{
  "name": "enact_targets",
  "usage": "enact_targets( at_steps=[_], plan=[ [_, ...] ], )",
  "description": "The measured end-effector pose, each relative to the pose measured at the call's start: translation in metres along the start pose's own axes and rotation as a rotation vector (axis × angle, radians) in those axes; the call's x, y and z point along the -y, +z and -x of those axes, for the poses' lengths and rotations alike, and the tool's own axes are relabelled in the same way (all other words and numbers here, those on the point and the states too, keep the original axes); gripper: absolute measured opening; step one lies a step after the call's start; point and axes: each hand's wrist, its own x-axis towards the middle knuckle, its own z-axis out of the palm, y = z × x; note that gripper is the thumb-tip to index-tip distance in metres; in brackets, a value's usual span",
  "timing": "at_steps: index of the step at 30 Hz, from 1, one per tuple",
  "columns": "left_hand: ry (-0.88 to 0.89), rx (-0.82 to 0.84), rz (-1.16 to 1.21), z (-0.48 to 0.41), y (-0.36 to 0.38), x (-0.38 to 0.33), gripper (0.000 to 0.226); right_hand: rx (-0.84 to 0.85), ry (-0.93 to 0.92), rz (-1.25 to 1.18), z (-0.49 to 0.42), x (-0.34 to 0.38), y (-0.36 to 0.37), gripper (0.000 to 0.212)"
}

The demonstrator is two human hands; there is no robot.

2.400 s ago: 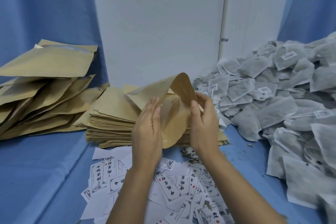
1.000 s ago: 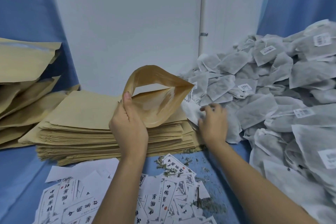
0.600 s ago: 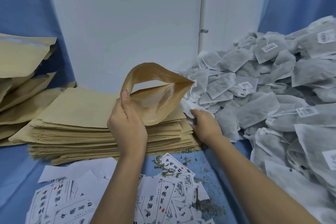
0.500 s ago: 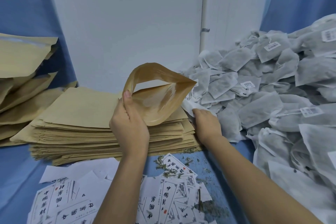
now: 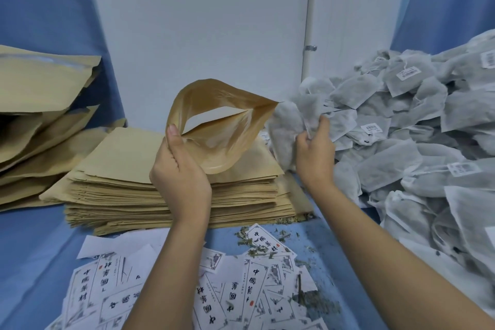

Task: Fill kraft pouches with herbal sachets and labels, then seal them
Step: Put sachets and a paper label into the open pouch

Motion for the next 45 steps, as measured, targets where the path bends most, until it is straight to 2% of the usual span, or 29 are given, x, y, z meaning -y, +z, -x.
enact_targets(
  at_steps=[2,4,8,11,14,18,20,22,24,26,28,30,34,35,37,39,40,42,45],
  plan=[
    [0.011,-0.025,0.003,-0.006,-0.003,-0.004,0.055,0.000,0.153,-0.250,-0.004,0.015,0.001,0.050],
    [0.012,-0.057,0.019,-0.010,-0.006,-0.007,0.055,0.078,0.330,-0.393,-0.005,0.026,0.003,0.052],
    [-0.020,-0.085,0.025,-0.016,-0.012,-0.009,0.045,0.359,0.613,-0.515,0.001,0.031,0.005,0.060],
    [-0.024,-0.100,0.010,-0.018,-0.016,-0.008,0.040,0.503,0.764,-0.555,0.006,0.032,0.005,0.046],
    [-0.028,-0.101,-0.009,-0.022,-0.019,-0.007,0.041,0.592,0.763,-0.475,0.009,0.030,0.004,0.033],
    [-0.027,-0.070,-0.011,-0.026,-0.020,-0.003,0.048,0.820,0.488,-0.235,0.013,0.034,-0.001,0.045],
    [-0.014,-0.048,-0.022,-0.028,-0.020,-0.003,0.053,0.892,0.405,-0.190,0.013,0.038,-0.001,0.039],
    [0.006,-0.028,-0.049,-0.030,-0.019,-0.004,0.054,0.920,0.396,-0.170,0.014,0.042,-0.002,0.033],
    [0.024,-0.001,-0.083,-0.031,-0.018,-0.003,0.052,1.017,0.458,-0.303,0.014,0.042,-0.008,0.028],
    [0.058,0.054,-0.128,-0.030,-0.015,-0.001,0.047,1.220,0.497,-0.501,0.014,0.043,-0.016,0.025],
    [0.080,0.128,-0.177,-0.027,-0.014,0.003,0.041,1.320,0.544,-0.542,0.012,0.044,-0.021,0.034],
    [0.070,0.209,-0.196,-0.022,-0.014,0.007,0.037,1.237,0.562,-0.491,0.013,0.049,-0.024,0.031],
    [0.073,0.288,-0.222,-0.008,-0.020,0.011,0.043,1.066,0.664,-0.783,0.018,0.067,-0.028,0.032],
    [0.062,0.301,-0.218,-0.005,-0.020,0.010,0.047,0.964,0.684,-0.721,0.017,0.072,-0.025,0.027],
    [0.044,0.329,-0.211,0.003,-0.020,0.008,0.051,0.762,0.598,-0.448,0.016,0.077,-0.014,0.016],
    [0.033,0.343,-0.198,0.014,-0.019,0.006,0.058,0.670,0.467,-0.204,0.016,0.083,0.000,0.012],
    [0.028,0.335,-0.185,0.019,-0.018,0.005,0.061,0.644,0.375,-0.077,0.018,0.086,0.008,0.017],
    [0.010,0.311,-0.145,0.030,-0.015,0.003,0.062,0.615,0.219,0.083,0.025,0.093,0.023,0.029],
    [-0.011,0.300,-0.117,0.039,-0.010,-0.004,0.060,0.792,0.141,0.257,0.034,0.100,0.042,0.020]
  ],
)
